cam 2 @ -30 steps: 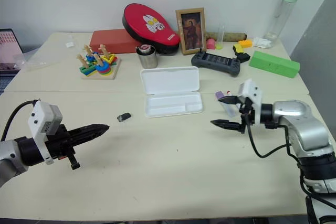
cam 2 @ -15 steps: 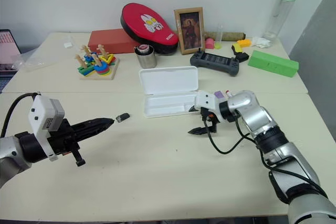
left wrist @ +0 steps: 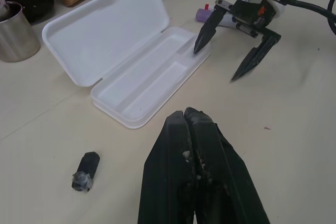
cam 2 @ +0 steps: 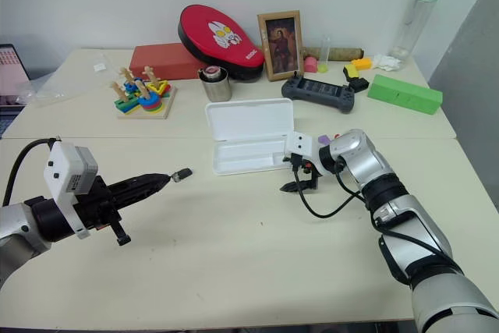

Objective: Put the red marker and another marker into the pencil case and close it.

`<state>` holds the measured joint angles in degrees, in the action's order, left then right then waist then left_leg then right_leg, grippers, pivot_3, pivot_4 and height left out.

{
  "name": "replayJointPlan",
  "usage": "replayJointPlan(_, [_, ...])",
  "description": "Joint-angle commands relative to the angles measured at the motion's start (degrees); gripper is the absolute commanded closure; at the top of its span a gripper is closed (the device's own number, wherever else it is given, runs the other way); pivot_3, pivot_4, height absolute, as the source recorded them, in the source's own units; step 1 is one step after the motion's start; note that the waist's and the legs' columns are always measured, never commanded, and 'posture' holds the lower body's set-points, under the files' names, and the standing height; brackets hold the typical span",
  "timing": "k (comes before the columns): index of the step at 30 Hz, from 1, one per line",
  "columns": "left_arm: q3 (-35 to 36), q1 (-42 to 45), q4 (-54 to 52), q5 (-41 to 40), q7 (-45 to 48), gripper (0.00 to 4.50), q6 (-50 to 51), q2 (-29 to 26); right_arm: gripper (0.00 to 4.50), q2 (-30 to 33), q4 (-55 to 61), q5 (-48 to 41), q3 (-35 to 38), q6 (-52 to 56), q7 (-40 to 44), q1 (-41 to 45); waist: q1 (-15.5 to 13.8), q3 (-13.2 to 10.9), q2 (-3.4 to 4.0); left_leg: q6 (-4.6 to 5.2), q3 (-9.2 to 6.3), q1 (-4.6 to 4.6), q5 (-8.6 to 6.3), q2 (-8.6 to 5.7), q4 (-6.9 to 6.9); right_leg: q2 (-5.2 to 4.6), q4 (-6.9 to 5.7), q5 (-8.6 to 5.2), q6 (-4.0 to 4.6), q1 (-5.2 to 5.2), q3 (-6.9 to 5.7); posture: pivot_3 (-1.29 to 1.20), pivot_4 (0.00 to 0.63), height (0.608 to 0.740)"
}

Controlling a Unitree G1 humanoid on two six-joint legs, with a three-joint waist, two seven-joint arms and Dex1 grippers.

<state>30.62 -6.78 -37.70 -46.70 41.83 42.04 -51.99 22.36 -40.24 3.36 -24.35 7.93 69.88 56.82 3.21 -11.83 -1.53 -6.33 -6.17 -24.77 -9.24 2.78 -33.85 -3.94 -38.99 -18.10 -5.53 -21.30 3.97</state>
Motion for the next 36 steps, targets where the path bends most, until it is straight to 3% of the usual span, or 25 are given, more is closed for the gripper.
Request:
replayJointPlan(1, [0.29,0.71,-1.17,-0.49,-0.52,4.50,-0.40,0.17,1.14,-0.11,-1.28,1.72,0.17,-0.87,0.16,1.59,-0.03,0.00,0.00,0.00,0.00,0.00,0.00,0.00,0.00,0.00,0.00,0.00,0.00,0.01,0.00,0.00,0.150,0.740])
replayJointPlan(15, [-0.90,1.75,-1.59,-0.51,-2.20,4.50,-0.38,0.72,4.41,-1.50,-3.05,4.82,0.27,-1.96,0.90,3.19,0.00,0.00,0.00,0.00,0.00,0.00,0.00,0.00,0.00,0.00,0.00,0.00,0.00,0.02,0.00,0.00,0.150,0.740])
replayJointPlan(23, [-1.56,2.15,-1.68,-0.52,-2.69,4.50,-0.38,0.72,4.46,-0.16,2.51,3.79,0.79,-1.68,3.76,1.09,0.02,0.00,0.00,0.00,0.00,0.00,0.00,0.00,0.00,0.00,0.00,0.00,0.00,0.01,0.00,0.00,0.150,0.740])
replayJointPlan(29, [-2.54,2.95,-0.89,0.05,-2.56,4.50,-0.63,0.63,4.46,6.13,23.76,-0.24,2.25,5.46,9.30,-7.24,-0.32,-0.01,0.01,0.00,-0.01,-0.01,0.00,0.00,0.02,0.00,0.00,0.00,0.00,0.01,-0.01,0.00,0.150,0.740])
replayJointPlan(36, [-3.38,3.54,-0.02,0.55,-1.87,4.50,-0.86,0.42,4.46,13.32,45.61,-4.60,3.52,15.74,10.20,-16.23,-0.04,-0.01,0.02,0.00,-0.01,0.00,0.00,0.00,0.01,0.00,0.00,0.00,-0.01,0.01,0.00,0.00,0.150,0.740])
